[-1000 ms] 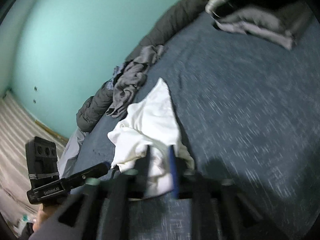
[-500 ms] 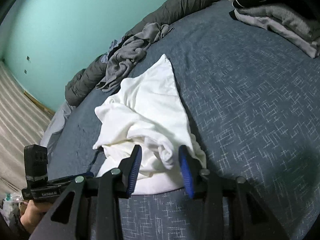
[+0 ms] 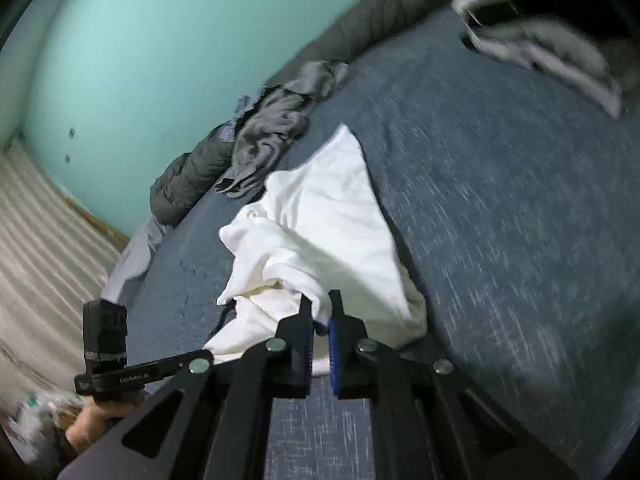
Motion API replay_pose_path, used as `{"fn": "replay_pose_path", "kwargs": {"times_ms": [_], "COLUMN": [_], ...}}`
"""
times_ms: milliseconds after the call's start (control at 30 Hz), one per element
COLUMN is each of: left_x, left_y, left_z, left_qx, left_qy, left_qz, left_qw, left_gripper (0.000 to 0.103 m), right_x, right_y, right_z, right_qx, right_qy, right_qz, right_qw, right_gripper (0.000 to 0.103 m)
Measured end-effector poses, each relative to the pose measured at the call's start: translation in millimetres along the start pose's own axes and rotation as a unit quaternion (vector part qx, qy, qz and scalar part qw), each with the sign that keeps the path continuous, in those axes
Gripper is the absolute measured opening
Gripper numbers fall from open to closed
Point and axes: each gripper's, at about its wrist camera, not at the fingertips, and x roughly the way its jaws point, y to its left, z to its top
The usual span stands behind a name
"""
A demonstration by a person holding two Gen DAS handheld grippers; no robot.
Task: Fold clothes
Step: 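Open both tools and release the shirt onto the bed, then pinch the white shirt's hem with the right tool and lift it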
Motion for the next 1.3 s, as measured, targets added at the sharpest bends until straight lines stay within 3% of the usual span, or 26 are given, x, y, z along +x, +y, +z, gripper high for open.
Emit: {"fn": "replay_pose_path", "kwargs": {"times_ms": [67, 167, 367, 467, 600, 667, 733, 800, 967, 1100, 1167, 1300], "left_x": [1.4, 8.7, 23.4, 19.6, 6.4, 0.8, -4.3, -10.9, -24.4, -42.0, -52.7, -68.3], "left_y": [4.0, 8.9, 2.6, 0.1, 2.1, 6.8, 13.3, 24.3, 44.1, 63.3, 76.4, 93.5], "left_z": [-2.3, -7.3, -11.6, -9.9, -4.0, -0.8, 3.2, 4.1, 6.5, 9.9, 10.0, 13.1], "left_qx": [-0.001, -0.003, 0.012, 0.018, 0.015, 0.010, 0.001, -0.010, -0.031, -0.048, -0.065, -0.079], "left_qy": [0.004, 0.012, 0.025, 0.019, -0.006, -0.022, -0.040, -0.055, -0.081, -0.100, -0.106, -0.117], "left_qz": [0.003, 0.007, 0.021, 0.024, 0.029, 0.033, 0.037, 0.039, 0.056, 0.061, 0.056, 0.062], "left_qw": [1.0000, 0.9999, 0.9994, 0.9994, 0.9994, 0.9992, 0.9985, 0.9976, 0.9946, 0.9920, 0.9907, 0.9881], "left_gripper": [0.005, 0.005, 0.006, 0.006, 0.011, 0.025, 0.031, 0.031, 0.032, 0.036, 0.048, 0.048], "right_x": [5.1, 9.7, 0.6, -10.9, -8.8, -1.1, 6.0, 10.8, 33.6, 66.9, 86.6, 125.7], "right_y": [-17.6, -27.7, -40.2, -32.6, -11.3, -3.4, 2.0, 8.2, 45.1, 91.8, 118.2, 160.4], "right_z": [-5.0, -8.6, -6.0, -0.7, 1.0, -1.7, -3.2, -3.2, -0.6, -4.0, -6.0, -7.7], "right_qx": [0.054, 0.066, 0.097, 0.077, 0.028, 0.008, -0.005, -0.021, -0.089, -0.176, -0.216, -0.277], "right_qy": [0.015, 0.025, -0.010, -0.042, -0.045, -0.032, -0.023, -0.018, 0.016, 0.061, 0.080, 0.108], "right_qz": [0.007, -0.018, -0.035, -0.034, -0.007, -0.006, -0.008, -0.009, -0.013, -0.024, -0.023, -0.023], "right_qw": [0.998, 0.997, 0.995, 0.996, 0.999, 0.999, 1.000, 1.000, 0.996, 0.982, 0.973, 0.954], "right_gripper": [0.005, 0.006, 0.014, 0.014, 0.014, 0.014, 0.014, 0.014, 0.035, 0.036, 0.037, 0.037]}}
